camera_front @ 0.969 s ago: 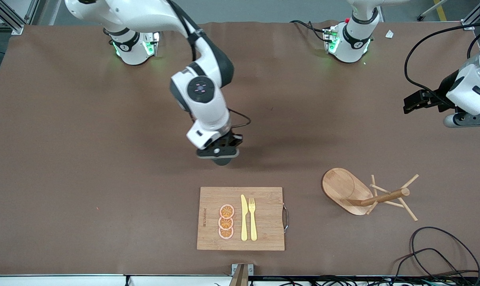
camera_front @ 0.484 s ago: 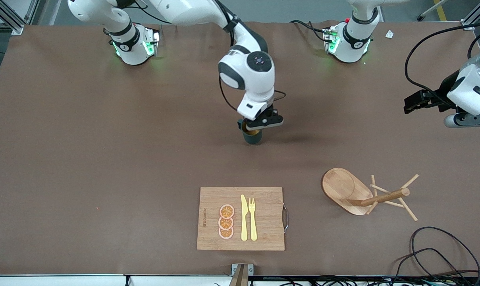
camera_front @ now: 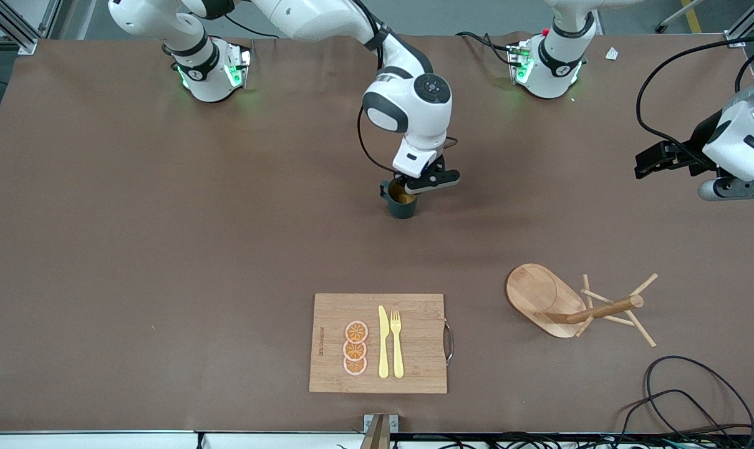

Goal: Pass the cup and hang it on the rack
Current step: 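Carry the teal mug with the right gripper to the table middle, then set down the mug, open the right gripper while the left gripper approaches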

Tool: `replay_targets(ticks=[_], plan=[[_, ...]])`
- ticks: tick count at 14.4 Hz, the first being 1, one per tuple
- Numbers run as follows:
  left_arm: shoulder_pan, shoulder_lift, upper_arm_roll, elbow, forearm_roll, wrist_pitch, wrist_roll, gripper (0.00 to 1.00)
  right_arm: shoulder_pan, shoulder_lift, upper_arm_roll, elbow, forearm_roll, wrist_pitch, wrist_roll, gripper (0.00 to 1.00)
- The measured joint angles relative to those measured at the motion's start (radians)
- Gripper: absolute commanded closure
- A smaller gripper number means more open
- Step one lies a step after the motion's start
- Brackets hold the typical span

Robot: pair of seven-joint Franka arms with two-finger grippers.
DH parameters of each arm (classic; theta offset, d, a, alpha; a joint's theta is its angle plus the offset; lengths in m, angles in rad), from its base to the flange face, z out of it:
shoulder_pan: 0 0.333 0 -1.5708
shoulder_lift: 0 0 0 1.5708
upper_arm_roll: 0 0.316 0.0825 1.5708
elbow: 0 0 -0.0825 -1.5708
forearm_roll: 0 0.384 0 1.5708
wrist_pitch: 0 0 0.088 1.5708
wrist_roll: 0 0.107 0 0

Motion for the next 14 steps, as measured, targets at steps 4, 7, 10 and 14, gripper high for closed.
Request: replay_targets(ticks=[4,7,10,14], plan=[[0.000,0.000,0.000,0.000,0.000,0.000,0.000,0.00,0.012,0.009,0.000,0.045,0.001,-0.012,0.078,1.00],[0.000,0.000,0.000,0.000,0.000,0.000,0.000,0.00,0.005,0.026,-0.007,0.062,0.055,-0.012,0.172,1.00],[0.000,0.000,0.000,0.000,0.000,0.000,0.000,0.00,0.001,0.030,-0.011,0.065,0.118,-0.012,0.234,1.00],[0.000,0.000,0.000,0.000,0.000,0.000,0.000,0.00,0.001,0.030,-0.010,0.066,0.132,-0.012,0.286,0.08]])
